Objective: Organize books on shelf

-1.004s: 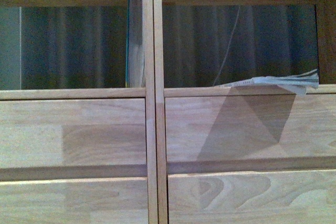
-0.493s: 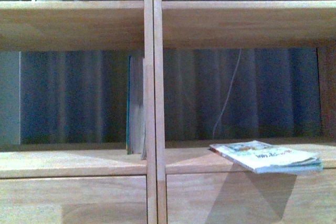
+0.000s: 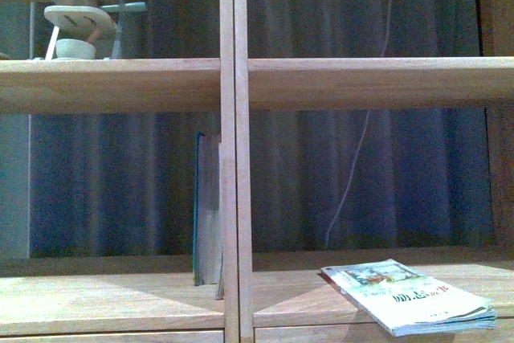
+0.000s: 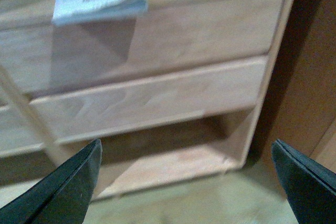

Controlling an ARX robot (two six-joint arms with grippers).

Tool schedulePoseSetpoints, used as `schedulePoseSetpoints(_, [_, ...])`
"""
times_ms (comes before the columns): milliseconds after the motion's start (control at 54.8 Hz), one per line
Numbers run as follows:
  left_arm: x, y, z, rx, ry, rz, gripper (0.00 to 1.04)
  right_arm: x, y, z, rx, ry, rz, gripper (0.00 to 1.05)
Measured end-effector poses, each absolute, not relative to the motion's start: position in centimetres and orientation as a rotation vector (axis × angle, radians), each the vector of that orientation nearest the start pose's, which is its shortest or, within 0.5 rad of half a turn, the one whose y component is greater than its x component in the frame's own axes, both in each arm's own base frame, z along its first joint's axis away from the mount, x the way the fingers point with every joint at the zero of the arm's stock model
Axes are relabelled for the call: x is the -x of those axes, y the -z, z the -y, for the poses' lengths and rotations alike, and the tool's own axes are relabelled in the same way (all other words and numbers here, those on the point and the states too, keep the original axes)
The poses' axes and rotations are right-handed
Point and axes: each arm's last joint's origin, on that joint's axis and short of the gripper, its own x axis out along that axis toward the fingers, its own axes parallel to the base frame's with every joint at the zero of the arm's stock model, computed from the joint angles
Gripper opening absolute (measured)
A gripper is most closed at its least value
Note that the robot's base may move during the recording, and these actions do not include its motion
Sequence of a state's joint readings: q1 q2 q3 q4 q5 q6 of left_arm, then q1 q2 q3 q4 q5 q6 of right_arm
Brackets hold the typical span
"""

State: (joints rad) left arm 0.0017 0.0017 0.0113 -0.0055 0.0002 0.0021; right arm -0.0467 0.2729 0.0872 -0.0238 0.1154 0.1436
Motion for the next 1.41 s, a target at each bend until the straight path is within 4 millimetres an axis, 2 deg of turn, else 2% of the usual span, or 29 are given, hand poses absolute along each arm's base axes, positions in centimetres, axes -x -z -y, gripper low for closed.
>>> schedulePoseSetpoints(55, [-9.7,-16.7,0.0,-0.002,-0.002,0.004,0.97,-11.9,-16.9,1.2,-0.275,0.132,-0.31,0.98])
schedulePoseSetpoints(91, [-9.7,-16.7,0.0,-0.002,-0.002,0.004,0.97,-12.6,-17.1,1.3,-0.431,0.075,-0.376,0.98])
schedulePoseSetpoints(201, [-9.7,-16.7,0.0,-0.002,-0.002,0.004,0.97,-14.9,-18.0,1.3,-0.735,-0.001,-0.48,0.98])
schedulePoseSetpoints(347, [-9.7,-16.7,0.0,-0.002,-0.002,0.004,0.97,-18.7,-19.1,0.2,-0.91,-0.011,-0.52,0.98])
schedulePoseSetpoints(821, [-9.7,-16.7,0.0,-0.002,-0.002,0.004,0.97,-27.7,-20.7,-5.0,-1.131,-0.031,-0.557,0.98])
schedulePoseSetpoints(931, [-9.7,-16.7,0.0,-0.002,-0.002,0.004,0.97,-30.3,-21.2,-6.1,-1.193,-0.026,-0.55,0.98])
schedulePoseSetpoints(1150, [-9.7,-16.7,0.0,-0.002,-0.002,0.004,0.97,-33.7,-22.3,-6.9,-1.227,-0.015,-0.499,0.98])
schedulePoseSetpoints(1405, [-9.7,-16.7,0.0,-0.002,-0.002,0.004,0.97,-36.9,-21.6,-6.9,-1.211,0.031,-0.463,0.98])
